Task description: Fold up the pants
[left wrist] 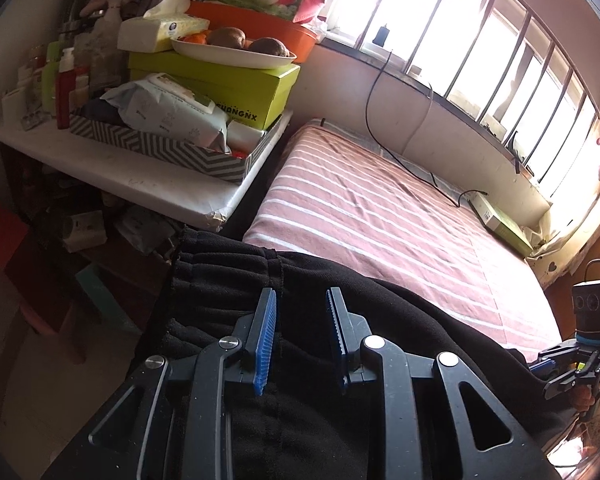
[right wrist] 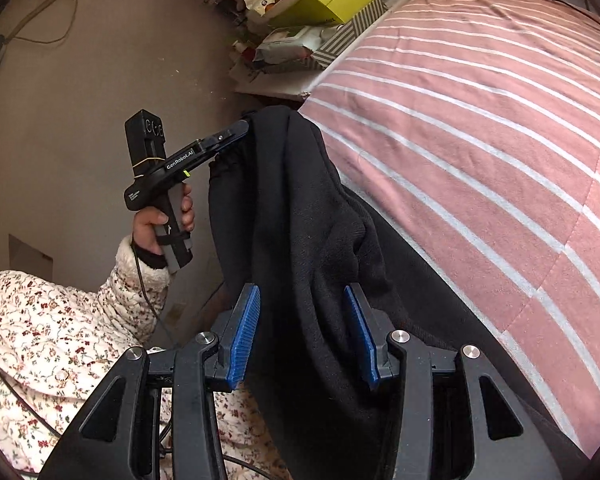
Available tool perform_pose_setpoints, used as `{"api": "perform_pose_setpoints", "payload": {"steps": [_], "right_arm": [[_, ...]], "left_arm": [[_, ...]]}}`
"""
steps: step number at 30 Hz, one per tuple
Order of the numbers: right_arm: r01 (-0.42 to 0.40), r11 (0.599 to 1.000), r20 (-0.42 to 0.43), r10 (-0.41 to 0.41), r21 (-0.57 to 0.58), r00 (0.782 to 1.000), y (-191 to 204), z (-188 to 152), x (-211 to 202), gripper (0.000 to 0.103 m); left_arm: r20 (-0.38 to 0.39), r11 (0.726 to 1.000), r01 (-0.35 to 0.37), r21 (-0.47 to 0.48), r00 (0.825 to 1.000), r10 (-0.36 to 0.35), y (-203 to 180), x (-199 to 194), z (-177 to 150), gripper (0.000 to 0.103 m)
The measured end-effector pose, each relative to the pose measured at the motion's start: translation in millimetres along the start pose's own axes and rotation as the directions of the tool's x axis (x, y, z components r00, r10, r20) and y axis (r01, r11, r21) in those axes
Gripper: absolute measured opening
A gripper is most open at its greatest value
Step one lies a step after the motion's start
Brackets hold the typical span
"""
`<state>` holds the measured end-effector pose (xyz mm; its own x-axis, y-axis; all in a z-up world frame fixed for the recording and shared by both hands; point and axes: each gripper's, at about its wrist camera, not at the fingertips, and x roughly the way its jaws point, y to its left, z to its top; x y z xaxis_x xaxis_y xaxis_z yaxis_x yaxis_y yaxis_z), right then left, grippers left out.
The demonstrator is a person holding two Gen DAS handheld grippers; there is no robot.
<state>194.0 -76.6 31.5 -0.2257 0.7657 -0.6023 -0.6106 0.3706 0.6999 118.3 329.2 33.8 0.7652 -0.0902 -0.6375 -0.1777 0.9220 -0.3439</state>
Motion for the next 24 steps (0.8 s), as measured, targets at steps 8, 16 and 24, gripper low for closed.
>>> {"api": "perform_pose_setpoints", "payload": {"steps": [8, 16, 24], "right_arm": [[-0.048, 0.979, -0.013, 0.051, 0.196, 0.999, -40.6, 22.9, -3.6, 0.046], [0.085, 0.987, -0.121, -0.069, 0.133, 0.99, -35.7, 2.5, -33.5, 0.046], [0.124, 0.992, -0.116, -0.122, 0.007, 0.986, -3.8, 0.5, -14.7, 0.046]], "left_arm": [[-0.001, 0.999, 0.008, -0.031, 1.0, -0.008, 4.4, 0.6, -1.4, 0.058], [0.01, 0.999, -0.016, -0.028, 1.0, 0.017, 0.6, 1.1, -1.3, 0.059], [0.051, 0.999, -0.028, 0.021, 0.998, 0.027, -23.6, -4.0, 0.9, 0.059]]}}
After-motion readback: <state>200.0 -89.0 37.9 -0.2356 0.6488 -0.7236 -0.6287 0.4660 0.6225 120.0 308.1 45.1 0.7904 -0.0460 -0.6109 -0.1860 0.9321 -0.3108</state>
